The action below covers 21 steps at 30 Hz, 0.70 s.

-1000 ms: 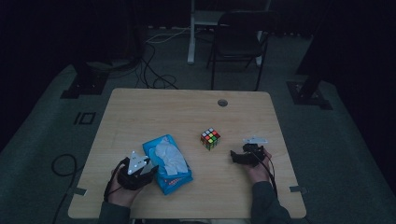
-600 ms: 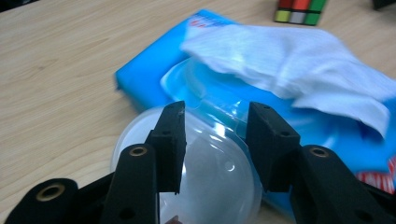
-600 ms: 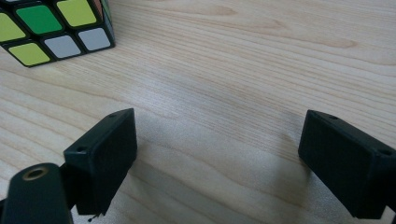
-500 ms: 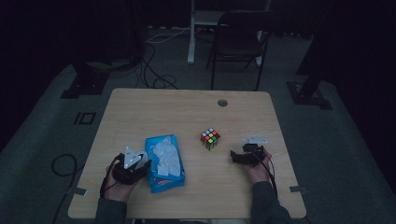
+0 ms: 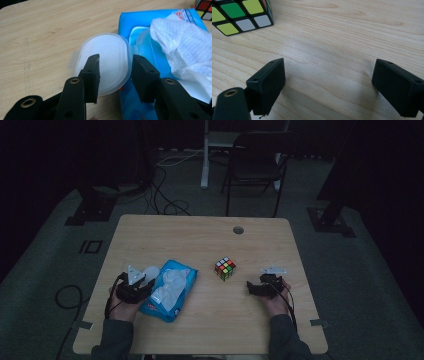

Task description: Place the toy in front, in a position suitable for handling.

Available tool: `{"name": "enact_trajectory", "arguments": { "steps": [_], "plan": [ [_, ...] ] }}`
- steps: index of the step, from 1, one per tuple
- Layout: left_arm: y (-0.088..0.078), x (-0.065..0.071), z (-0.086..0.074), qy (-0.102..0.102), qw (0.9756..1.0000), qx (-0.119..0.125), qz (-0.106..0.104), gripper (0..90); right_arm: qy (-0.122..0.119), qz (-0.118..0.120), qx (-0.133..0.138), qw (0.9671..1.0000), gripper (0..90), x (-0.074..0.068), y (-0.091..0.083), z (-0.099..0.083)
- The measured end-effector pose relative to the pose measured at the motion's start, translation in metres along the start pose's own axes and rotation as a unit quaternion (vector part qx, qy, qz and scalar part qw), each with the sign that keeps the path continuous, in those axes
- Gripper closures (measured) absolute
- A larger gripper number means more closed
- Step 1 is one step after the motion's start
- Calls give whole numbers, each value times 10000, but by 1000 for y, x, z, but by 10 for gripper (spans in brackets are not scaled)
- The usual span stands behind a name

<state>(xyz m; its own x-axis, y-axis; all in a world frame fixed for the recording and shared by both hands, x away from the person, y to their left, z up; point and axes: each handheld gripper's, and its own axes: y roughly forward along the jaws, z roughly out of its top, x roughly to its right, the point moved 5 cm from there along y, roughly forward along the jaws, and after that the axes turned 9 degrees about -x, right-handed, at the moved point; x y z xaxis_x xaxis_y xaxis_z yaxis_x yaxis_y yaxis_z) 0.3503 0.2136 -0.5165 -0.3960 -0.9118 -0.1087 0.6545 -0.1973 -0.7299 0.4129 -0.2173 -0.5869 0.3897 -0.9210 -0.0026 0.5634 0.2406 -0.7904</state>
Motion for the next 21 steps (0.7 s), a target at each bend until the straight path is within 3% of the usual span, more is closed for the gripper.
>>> {"name": "enact_trajectory", "arguments": {
  "steps": [3, 6, 11, 15, 21],
  "plan": [
    [-9, 6, -1, -62, 9999, 97, 49, 595, 0, 0, 0, 10000, 113, 0, 0, 0],
    [-23, 13, -4, -101, 9994, 285, -180, 548, 1, 0, 0, 10000, 113, 0, 0, 0],
    [-40, 42, -9, 141, 9979, 420, -462, 536, 2, 1, 0, 10000, 113, 0, 0, 0],
    [-48, 74, -11, 388, 9942, 538, -847, 548, 1, 1, 1, 10000, 113, 0, 0, 0],
    [-45, 116, -17, 698, 9872, 432, -1369, 577, 1, 1, 1, 10000, 113, 0, 0, 0]
  ]
}}
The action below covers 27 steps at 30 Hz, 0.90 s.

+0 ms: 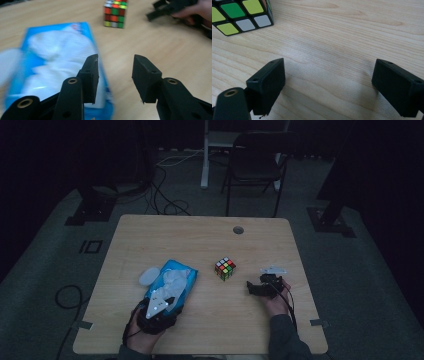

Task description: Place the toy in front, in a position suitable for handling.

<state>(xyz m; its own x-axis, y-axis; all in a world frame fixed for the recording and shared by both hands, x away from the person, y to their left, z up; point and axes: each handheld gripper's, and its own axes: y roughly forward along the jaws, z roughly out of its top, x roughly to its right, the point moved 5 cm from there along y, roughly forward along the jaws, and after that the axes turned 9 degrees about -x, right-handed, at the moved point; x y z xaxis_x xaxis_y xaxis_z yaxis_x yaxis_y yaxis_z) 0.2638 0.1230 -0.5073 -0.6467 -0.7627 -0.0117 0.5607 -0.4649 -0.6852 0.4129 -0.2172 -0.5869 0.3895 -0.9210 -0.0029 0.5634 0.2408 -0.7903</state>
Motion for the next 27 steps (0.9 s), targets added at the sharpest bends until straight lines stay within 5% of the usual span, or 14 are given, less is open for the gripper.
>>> {"name": "enact_trajectory", "arguments": {
  "steps": [3, 9, 15, 20, 27],
  "plan": [
    [10, 10, -5, 17, 9997, -117, -235, 616, 4, 1, 1, 10000, 113, 0, 0, 0],
    [32, 18, -15, 27, 9988, -380, -294, 723, 5, 2, -1, 10000, 113, 0, 0, 0],
    [51, 12, -22, -204, 9986, -480, -128, 753, -2, 0, -2, 10000, 113, 0, 0, 0],
    [63, 15, -22, 26, 9983, -570, 113, 803, -1, 0, -1, 10000, 113, 0, 0, 0],
    [71, 6, -18, 33, 9965, -625, 554, 826, 0, -1, -1, 10000, 113, 0, 0, 0]
  ]
}}
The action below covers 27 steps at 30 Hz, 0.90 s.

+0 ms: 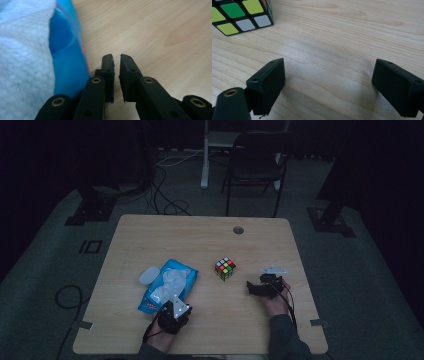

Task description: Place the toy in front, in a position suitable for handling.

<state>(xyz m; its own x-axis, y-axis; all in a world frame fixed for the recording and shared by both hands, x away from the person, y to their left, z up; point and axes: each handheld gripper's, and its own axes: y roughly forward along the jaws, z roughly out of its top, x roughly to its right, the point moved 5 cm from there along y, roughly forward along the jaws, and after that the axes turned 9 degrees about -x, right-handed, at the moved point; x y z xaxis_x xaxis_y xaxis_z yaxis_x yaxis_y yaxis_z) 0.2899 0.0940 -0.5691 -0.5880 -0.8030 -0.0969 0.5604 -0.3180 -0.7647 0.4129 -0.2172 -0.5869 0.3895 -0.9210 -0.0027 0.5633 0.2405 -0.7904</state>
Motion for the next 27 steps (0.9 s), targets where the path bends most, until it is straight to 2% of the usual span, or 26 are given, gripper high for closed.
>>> {"name": "enact_trajectory", "arguments": {
  "steps": [4, 8, 10, 15, 19, 23, 27],
  "plan": [
    [2, -17, 1, -322, 9992, -37, 216, 827, -1, -1, -1, 10000, 113, 0, 0, 0],
    [4, -28, 5, -490, 9982, -66, 334, 827, 0, 1, 0, 10000, 113, 0, 0, 0],
    [7, -30, 9, -479, 9984, -59, 291, 826, 0, 1, 0, 10000, 113, 0, 0, 0],
    [18, -27, 21, -303, 9990, -63, 313, 827, 0, 1, -1, 10000, 113, 0, 0, 0],
    [25, -32, 25, -349, 9984, -101, 431, 837, 1, 1, 1, 10000, 113, 0, 0, 0],
    [24, -37, 25, -344, 9985, -82, 416, 850, -1, 0, 0, 10000, 113, 0, 0, 0],
    [27, -49, 27, -481, 9977, -89, 459, 841, -1, 1, 0, 10000, 113, 0, 0, 0]
  ]
}}
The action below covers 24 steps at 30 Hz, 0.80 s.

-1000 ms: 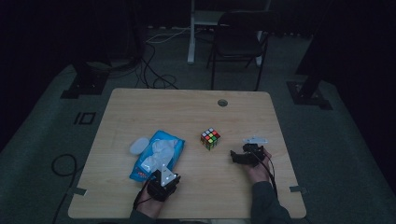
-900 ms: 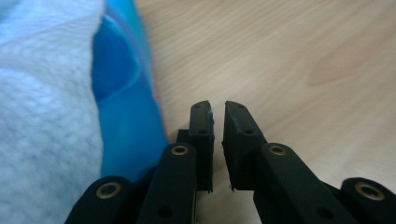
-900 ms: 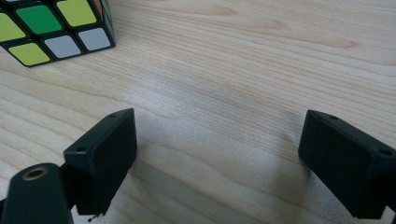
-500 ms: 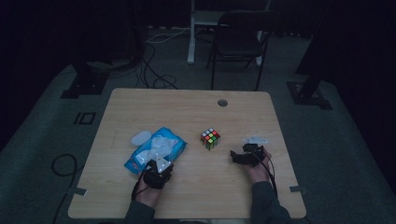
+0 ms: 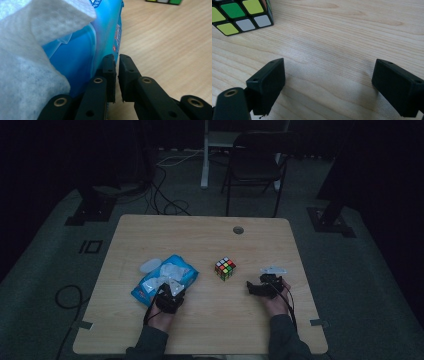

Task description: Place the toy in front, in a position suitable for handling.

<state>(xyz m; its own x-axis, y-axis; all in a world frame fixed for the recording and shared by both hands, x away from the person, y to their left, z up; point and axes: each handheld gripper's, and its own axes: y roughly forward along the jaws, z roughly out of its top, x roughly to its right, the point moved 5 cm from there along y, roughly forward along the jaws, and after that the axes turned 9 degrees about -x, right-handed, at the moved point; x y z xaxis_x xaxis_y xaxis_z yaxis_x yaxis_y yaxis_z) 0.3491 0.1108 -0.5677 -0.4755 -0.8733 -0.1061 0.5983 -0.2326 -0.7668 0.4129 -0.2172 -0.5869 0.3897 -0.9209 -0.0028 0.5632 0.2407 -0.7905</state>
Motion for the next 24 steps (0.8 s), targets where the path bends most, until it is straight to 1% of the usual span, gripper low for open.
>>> {"name": "enact_trajectory", "arguments": {
  "steps": [4, 9, 13, 15, 18, 19, 20, 22, 24],
  "plan": [
    [6, -9, 5, -57, 10000, 23, -10, 827, -1, -1, -2, 10000, 113, 0, 0, 0],
    [11, -23, 9, -231, 9997, 41, 69, 808, -1, -1, -1, 10000, 113, 0, 0, 0],
    [13, -34, 9, -284, 9995, 10, 147, 798, -6, -1, 0, 10000, 114, 0, 0, 0],
    [16, -38, 7, -262, 9995, -22, 195, 789, -18, 7, 2, 10000, 114, 0, 0, 0],
    [22, -41, 3, -261, 9995, -96, 164, 774, -28, 14, 3, 10000, 114, 0, 0, 0],
    [22, -41, 2, -243, 9996, -61, 132, 751, -26, 14, 1, 10000, 114, 0, 0, 0],
    [21, -40, 2, -209, 9997, -77, 120, 725, -25, 13, 2, 10000, 114, 0, 0, 0],
    [20, -37, 1, -95, 9998, -83, 135, 693, -24, 13, 1, 10000, 114, 0, 0, 0],
    [18, -35, -1, -49, 10000, -61, 46, 661, -26, 13, 2, 10000, 114, 0, 0, 0]
  ]
}}
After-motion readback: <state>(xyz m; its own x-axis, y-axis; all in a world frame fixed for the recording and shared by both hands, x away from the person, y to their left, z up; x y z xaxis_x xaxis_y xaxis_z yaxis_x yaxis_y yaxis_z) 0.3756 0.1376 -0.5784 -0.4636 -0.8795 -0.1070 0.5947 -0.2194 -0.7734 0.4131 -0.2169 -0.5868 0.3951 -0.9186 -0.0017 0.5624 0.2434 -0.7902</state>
